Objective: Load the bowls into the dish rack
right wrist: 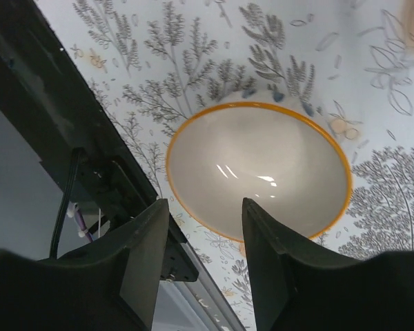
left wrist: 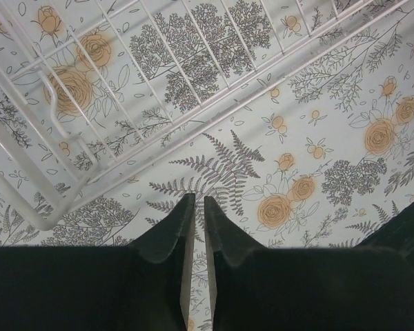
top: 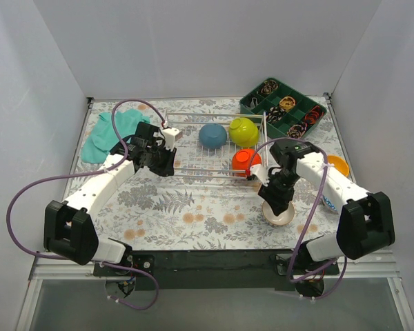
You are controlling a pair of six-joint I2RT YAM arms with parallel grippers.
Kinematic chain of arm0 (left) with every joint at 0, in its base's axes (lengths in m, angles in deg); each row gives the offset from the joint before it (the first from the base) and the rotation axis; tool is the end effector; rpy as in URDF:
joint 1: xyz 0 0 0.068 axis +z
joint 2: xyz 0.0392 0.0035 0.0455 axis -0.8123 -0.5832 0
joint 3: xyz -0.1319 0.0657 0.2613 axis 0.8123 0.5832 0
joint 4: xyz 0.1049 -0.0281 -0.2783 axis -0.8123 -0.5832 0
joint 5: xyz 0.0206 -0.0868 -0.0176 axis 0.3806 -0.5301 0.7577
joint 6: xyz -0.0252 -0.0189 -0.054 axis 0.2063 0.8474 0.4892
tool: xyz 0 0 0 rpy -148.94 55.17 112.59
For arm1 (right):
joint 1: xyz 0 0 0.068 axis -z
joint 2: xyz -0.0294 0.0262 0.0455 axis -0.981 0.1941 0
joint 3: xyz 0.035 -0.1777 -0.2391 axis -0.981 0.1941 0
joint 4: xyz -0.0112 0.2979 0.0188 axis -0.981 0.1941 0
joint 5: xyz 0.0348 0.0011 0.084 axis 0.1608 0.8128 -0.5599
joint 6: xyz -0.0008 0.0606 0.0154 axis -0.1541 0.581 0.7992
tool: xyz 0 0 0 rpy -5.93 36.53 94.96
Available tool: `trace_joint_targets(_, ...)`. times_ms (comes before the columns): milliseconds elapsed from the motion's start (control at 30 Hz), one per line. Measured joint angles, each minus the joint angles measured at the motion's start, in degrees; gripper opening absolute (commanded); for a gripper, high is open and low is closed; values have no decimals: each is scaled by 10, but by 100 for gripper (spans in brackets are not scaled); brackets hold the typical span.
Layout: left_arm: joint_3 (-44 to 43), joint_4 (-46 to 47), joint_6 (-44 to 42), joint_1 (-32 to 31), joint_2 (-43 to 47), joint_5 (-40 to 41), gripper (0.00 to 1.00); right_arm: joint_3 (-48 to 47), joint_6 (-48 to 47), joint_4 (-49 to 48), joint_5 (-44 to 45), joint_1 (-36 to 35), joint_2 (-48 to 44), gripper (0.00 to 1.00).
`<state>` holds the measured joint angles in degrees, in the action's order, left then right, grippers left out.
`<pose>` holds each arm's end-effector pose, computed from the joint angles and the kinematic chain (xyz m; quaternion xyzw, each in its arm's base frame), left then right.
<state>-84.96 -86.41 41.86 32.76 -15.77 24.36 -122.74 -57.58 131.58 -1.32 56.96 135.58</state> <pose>0.2916 -0.1303 0.2787 -0.0450 0.9503 -0.2502 0.1795 0.2386 0.1103 0.2358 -0.5407 0.8286 0.1393 0.0410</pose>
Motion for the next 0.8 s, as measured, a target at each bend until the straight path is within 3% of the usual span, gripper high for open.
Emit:
trace_joint_targets(100, 0, 0, -2, 0, 3, 1, 36, 10, 3, 5, -3, -39, 0, 64)
trace_joint_targets(233, 0, 0, 0, 0, 3, 4, 38, 31, 16, 9, -13, -73, -3, 71)
trace_joint_targets(500, 0, 2, 0, 0, 3, 8, 40, 41, 67, -7, -12, -91, 0, 70)
trace_joint_targets(800, -3, 6, 0, 0, -5, 15, 41, 57, 106, -61, 24, -140, 7, 57)
